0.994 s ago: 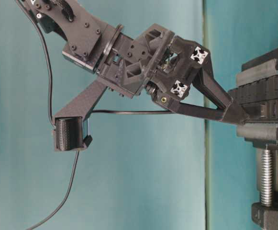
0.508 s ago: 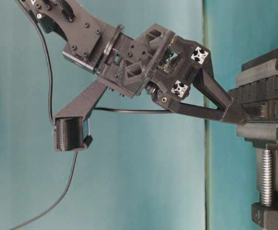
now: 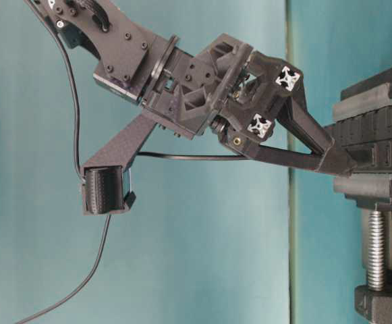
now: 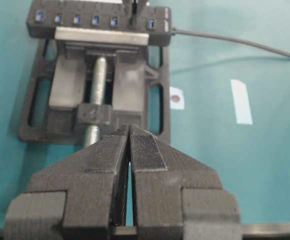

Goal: Insert the USB into the second port from the front of the fixed hub.
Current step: 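Push the held USB plug down into the second hub port, then open the right gripper and lift it off the inserted plug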

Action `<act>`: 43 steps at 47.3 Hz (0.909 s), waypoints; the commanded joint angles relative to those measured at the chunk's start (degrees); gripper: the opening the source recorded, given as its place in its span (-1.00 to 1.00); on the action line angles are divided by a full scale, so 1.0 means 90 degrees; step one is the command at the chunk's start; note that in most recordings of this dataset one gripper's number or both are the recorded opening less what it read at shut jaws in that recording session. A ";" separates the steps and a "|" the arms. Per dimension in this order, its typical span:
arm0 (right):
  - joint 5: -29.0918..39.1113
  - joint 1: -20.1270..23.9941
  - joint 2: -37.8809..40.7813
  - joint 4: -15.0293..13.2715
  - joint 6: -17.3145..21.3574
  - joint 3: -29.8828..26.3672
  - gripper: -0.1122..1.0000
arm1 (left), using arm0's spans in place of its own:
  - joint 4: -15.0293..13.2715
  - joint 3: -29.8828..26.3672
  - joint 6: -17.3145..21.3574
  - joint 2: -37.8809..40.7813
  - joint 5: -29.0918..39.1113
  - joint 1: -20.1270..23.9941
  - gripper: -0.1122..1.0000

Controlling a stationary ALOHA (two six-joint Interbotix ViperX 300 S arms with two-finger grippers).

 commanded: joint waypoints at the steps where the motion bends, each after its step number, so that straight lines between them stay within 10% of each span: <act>1: 0.0029 0.0029 0.0068 0.0020 -0.0029 0.0029 -0.69 | 0.0010 -0.0068 -0.0010 0.0029 -0.0059 0.0010 -0.79; 43: -0.0078 0.0010 -0.0117 0.0010 -0.0029 0.0000 -0.69 | 0.0010 -0.0068 -0.0010 0.0029 -0.0059 0.0010 -0.79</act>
